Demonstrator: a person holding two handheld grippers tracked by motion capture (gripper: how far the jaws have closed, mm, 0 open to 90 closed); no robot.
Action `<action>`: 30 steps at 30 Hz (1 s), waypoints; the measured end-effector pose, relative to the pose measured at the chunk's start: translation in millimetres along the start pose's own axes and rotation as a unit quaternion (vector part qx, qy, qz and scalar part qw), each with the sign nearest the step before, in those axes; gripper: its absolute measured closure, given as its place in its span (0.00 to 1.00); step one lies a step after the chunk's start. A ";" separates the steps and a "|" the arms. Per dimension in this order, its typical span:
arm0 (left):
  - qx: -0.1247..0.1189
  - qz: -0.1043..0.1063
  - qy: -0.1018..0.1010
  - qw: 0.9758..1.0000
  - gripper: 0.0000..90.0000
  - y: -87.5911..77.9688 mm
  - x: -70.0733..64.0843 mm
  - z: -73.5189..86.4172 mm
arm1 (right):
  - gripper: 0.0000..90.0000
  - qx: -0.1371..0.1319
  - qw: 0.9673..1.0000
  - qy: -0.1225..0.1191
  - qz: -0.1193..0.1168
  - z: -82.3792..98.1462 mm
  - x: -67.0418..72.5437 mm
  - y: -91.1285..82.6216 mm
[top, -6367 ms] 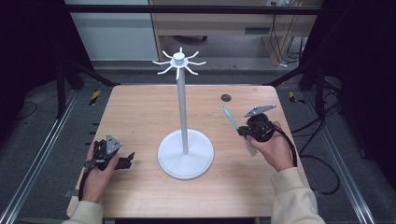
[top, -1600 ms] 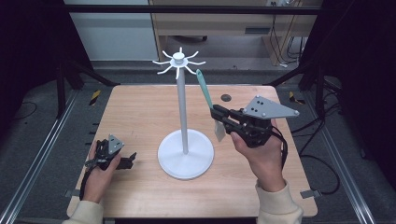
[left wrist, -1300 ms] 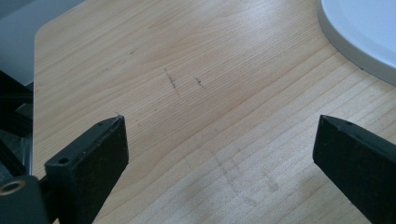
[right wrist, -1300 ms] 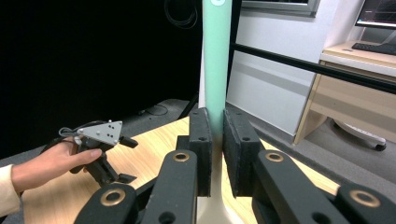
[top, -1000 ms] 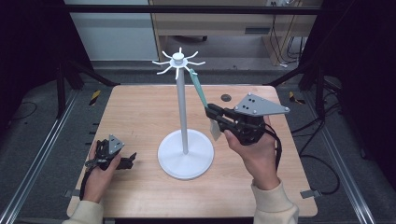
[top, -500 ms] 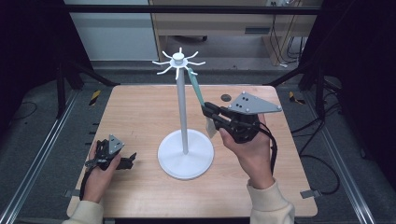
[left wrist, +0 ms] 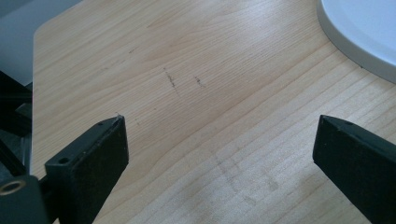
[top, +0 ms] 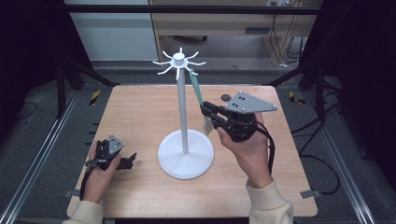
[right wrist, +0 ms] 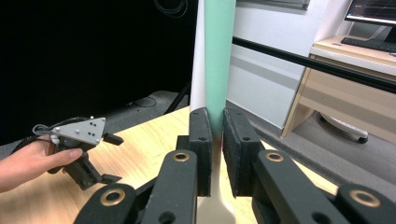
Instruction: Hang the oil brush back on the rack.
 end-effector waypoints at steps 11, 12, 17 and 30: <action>-0.003 0.001 -0.002 1.000 0.03 0.2 -1.0 -0.5 | 0.99 -0.004 1.000 0.001 0.001 -1.0 -1.2 1.7; -0.003 0.001 -0.002 1.000 0.03 0.2 -0.9 -0.4 | 0.99 -0.004 1.000 0.002 0.001 -0.9 -1.2 1.4; -0.004 0.001 -0.006 1.000 0.03 -0.4 -0.2 -0.1 | 0.98 0.003 1.000 0.000 0.009 1.3 -4.0 -2.3; -0.004 0.002 -0.004 1.000 0.03 0.1 -1.0 -0.5 | 0.94 0.026 0.998 0.010 0.048 16.0 -23.7 -11.5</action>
Point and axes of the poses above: each handheld gripper's, and its own axes: y roughly forward along the jaws, z roughly out of its underside, x roughly to its left, the point moved 6 cm from there along y, roughly forward along the jaws, and after that the axes turned 8 degrees about x, right-handed, at the moved point
